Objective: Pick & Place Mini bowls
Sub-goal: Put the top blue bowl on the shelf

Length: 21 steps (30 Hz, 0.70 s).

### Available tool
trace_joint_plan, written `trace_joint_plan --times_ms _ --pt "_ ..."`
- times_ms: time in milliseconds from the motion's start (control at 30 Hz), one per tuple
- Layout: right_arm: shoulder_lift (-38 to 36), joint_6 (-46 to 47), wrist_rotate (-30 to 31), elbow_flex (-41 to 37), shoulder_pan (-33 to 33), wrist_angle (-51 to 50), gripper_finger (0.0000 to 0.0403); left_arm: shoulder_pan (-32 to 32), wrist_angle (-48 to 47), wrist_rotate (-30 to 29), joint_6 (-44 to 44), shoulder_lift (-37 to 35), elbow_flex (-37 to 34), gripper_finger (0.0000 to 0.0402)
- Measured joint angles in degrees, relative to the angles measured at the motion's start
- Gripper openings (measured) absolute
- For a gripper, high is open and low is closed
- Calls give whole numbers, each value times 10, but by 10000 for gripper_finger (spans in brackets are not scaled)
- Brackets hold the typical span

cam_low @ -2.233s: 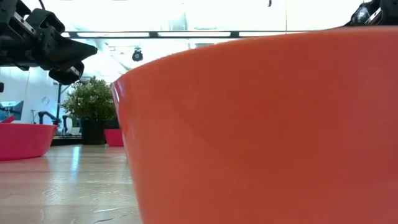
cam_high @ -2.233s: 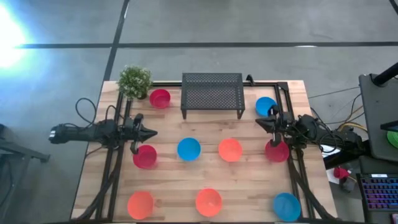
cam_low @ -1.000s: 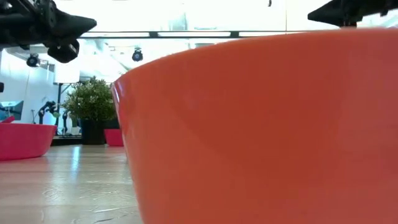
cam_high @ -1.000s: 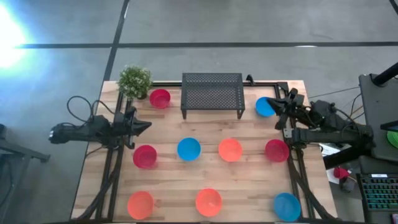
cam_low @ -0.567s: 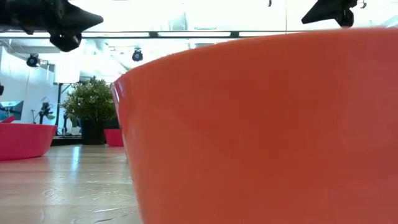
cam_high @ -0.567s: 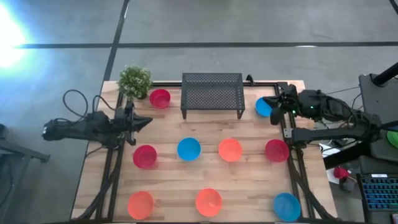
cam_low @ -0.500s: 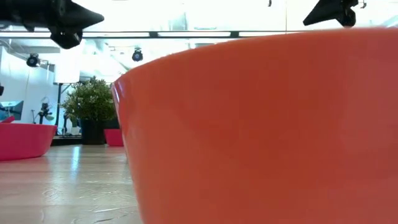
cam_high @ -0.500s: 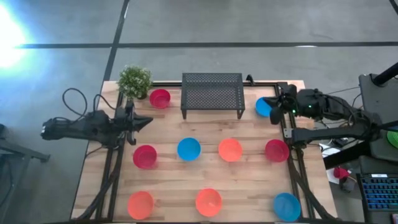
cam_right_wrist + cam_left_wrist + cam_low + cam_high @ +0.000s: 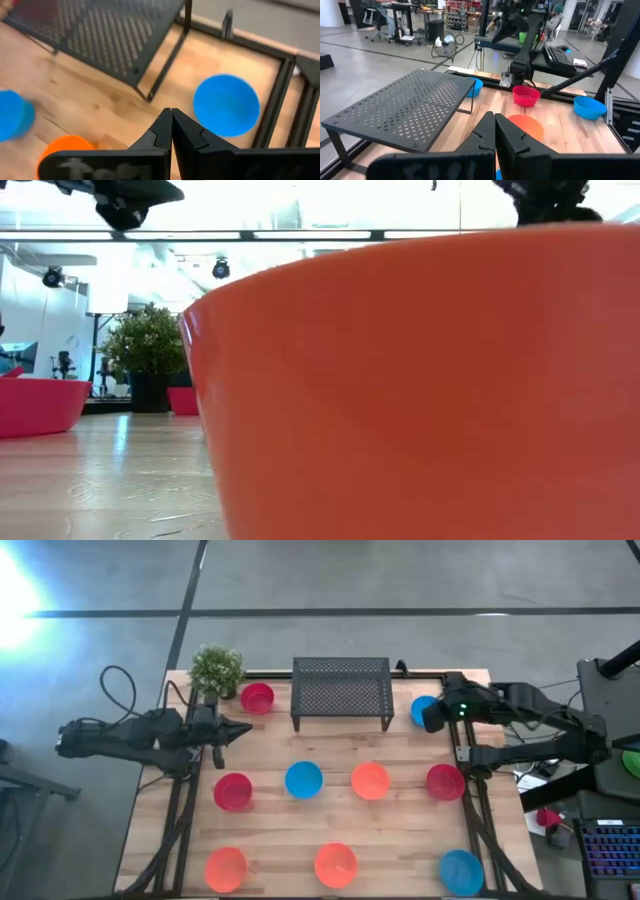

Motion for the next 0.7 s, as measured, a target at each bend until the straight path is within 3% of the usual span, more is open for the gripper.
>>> trace_joint_plan --times_ms 333,700 --pt "61 -98 -168 -41 -145 0 8 0 -11 0 9 32 49 0" --pt "116 -202 -193 -52 -291 4 8 0 -14 -5 15 33 51 0"
